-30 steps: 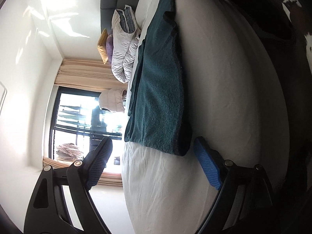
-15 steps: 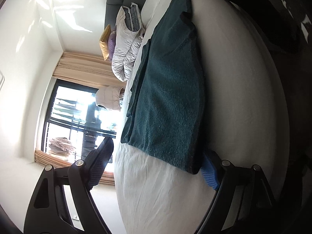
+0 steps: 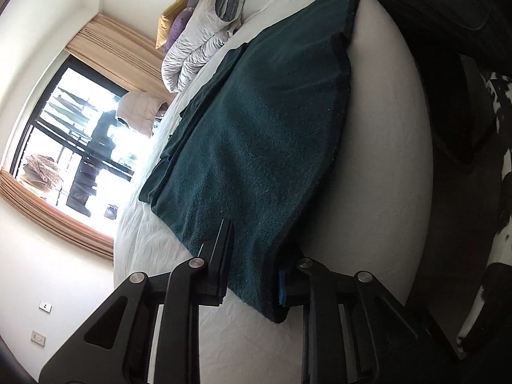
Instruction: Fold small clothes
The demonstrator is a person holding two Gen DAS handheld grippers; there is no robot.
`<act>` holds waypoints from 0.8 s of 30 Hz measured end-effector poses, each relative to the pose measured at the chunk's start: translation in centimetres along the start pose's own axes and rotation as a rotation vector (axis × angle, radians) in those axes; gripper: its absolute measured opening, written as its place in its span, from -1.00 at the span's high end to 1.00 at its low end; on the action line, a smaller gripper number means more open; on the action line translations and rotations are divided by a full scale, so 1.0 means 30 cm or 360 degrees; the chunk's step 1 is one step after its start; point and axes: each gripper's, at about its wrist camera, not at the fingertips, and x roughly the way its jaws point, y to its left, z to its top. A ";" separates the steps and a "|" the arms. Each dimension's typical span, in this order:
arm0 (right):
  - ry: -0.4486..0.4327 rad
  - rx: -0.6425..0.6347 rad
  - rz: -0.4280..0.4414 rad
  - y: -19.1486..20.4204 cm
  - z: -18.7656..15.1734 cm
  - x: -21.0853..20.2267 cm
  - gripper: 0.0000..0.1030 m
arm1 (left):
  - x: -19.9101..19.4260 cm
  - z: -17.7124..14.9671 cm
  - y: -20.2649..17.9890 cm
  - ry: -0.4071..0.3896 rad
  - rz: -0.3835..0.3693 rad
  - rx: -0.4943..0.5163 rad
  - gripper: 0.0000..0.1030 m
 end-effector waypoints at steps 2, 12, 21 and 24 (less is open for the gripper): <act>-0.0006 -0.0168 0.0014 0.037 0.000 0.017 -0.01 | -0.002 0.008 0.001 0.0011 -0.0008 -0.0014 0.61; -0.0219 -0.0678 0.0050 0.188 0.046 0.002 0.05 | -0.017 0.012 0.029 0.0043 -0.0066 -0.0179 0.67; -0.0329 -0.0922 0.0005 0.265 0.050 -0.003 0.11 | -0.020 -0.005 0.033 0.0037 -0.0112 -0.0222 0.75; -0.0321 -0.0944 0.0007 0.275 0.063 0.003 0.36 | -0.020 -0.006 0.032 0.0038 -0.0111 -0.0235 0.75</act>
